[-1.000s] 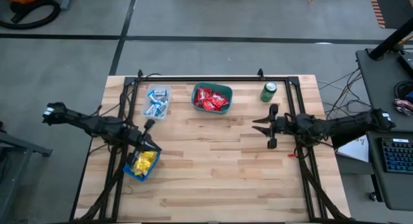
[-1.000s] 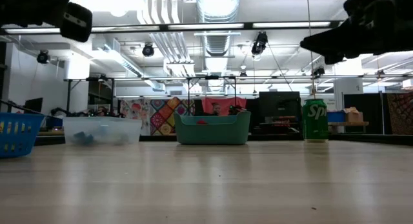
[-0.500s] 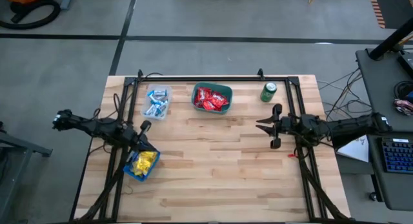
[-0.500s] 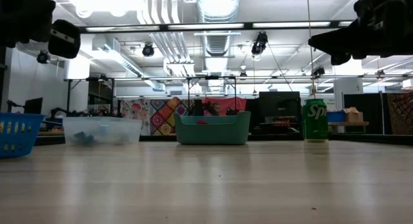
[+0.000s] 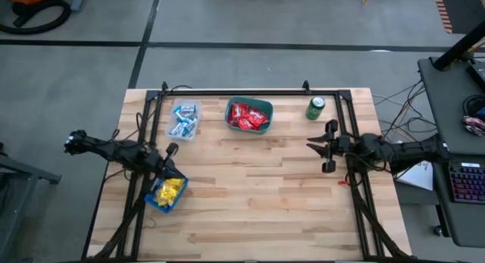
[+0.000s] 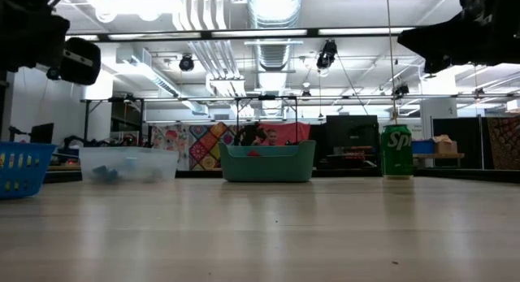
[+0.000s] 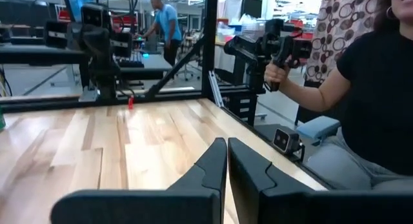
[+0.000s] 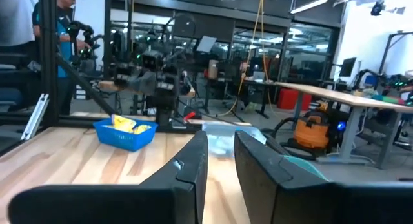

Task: Sort candy
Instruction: Return to Home Position

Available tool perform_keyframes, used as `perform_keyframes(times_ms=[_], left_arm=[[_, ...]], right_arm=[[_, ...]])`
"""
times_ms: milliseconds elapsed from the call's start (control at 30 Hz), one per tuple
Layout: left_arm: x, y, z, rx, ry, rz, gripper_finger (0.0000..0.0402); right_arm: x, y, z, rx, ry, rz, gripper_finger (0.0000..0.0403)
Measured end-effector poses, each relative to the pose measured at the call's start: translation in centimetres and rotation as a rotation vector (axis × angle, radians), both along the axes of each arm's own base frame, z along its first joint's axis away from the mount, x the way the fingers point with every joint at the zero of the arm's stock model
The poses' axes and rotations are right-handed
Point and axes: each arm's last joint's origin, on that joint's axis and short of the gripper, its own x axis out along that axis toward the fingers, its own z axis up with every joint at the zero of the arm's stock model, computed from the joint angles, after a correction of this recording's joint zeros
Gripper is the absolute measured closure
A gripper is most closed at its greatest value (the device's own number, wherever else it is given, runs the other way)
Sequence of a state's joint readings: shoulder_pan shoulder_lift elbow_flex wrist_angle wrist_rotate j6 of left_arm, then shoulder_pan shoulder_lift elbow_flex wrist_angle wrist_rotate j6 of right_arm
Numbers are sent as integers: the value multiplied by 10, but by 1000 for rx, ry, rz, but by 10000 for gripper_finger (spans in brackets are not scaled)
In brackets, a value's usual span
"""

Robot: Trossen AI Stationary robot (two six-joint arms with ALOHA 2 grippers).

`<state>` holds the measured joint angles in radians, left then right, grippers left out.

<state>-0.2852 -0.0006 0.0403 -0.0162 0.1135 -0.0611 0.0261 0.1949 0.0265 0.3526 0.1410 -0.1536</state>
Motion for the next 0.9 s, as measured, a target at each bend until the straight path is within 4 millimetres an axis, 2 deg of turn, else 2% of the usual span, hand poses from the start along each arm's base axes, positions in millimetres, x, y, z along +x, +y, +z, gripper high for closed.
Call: perform_keyframes(times_ms=[267,567,767,900], left_arm=[[2,0,-5,-16,-12,12,401],[7,2,-12,6,61,125,402],[11,1,-18,-154,192,135,401],[13,0,-21,-200,252,143,401]], right_arm=[[-8,-1,-3,1,21,-20,330],[-11,-2,-12,-1,77,-42,339],[-10,-2,-19,-1,143,-69,337],[-10,-2,-19,-11,150,-71,339]])
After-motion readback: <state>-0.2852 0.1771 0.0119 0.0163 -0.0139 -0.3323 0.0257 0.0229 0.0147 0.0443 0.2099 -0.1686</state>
